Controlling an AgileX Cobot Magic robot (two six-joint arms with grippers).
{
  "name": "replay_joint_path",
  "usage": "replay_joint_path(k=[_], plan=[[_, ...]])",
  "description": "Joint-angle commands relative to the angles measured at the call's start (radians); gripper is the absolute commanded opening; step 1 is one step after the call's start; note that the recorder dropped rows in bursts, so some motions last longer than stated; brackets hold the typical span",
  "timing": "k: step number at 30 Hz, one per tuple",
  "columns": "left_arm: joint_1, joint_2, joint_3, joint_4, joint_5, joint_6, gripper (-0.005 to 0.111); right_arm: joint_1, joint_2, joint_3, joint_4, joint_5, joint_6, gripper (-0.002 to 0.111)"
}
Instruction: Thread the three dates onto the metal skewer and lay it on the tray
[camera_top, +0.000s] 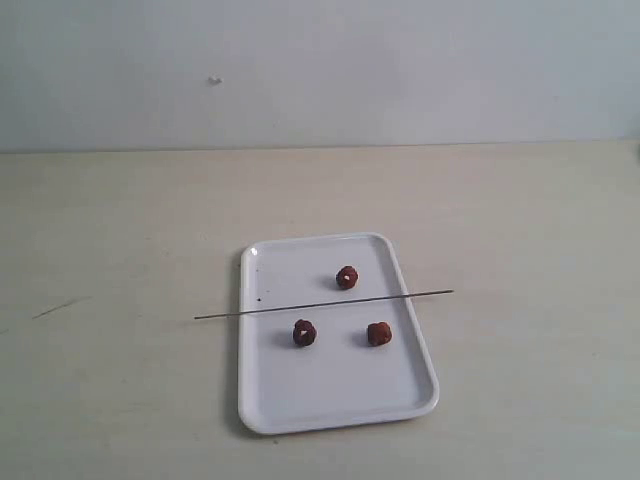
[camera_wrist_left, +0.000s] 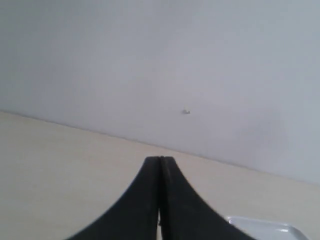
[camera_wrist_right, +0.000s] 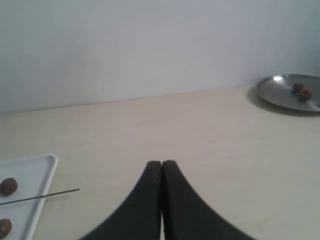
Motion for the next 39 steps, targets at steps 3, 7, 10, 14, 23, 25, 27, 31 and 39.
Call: replay_joint_path(k=[3,7,10,14,23,25,27,31,39], plan=[[0.002,-0.005,0.0,-0.036,-0.357,-0.244,0.001,-0.006,-0.004,0.005,-0.003,-0.009,-0.004,0.0],[0.002,0.009,-0.13,0.214,-0.607,-0.436,0.0,-0.006,-0.004,0.005,-0.003,-0.009,-0.004,0.0],[0.002,0.103,-0.27,0.27,-0.59,-0.436,0.0,-0.006,-0.004,0.005,-0.003,-0.009,-0.004,0.0],[0.002,0.313,-0.468,0.338,-0.512,-0.41,0.0,-0.006,-0.004,0.005,-0.003,-0.009,-0.004,0.0],[0.002,0.925,-0.889,0.493,0.11,-0.334,0.0,-0.006,-0.004,0.005,-0.003,-0.009,-0.004,0.0],[0.002,1.073,-0.973,0.493,0.239,-0.279,0.0,-0.006,-0.004,0.005,-0.003,-0.009,-0.004,0.0],[0.0,1.201,-1.057,0.493,0.373,-0.239,0.0,-0.006,-0.004,0.005,-0.003,-0.009,-0.004,0.0],[-0.024,1.468,-1.214,0.488,0.671,-0.167,0.0,-0.006,-0.004,0.005,-0.003,-0.009,-0.004,0.0],[-0.217,1.837,-1.511,0.443,1.002,0.156,0.0,-0.006,-0.004,0.005,-0.003,-0.009,-0.004,0.0]])
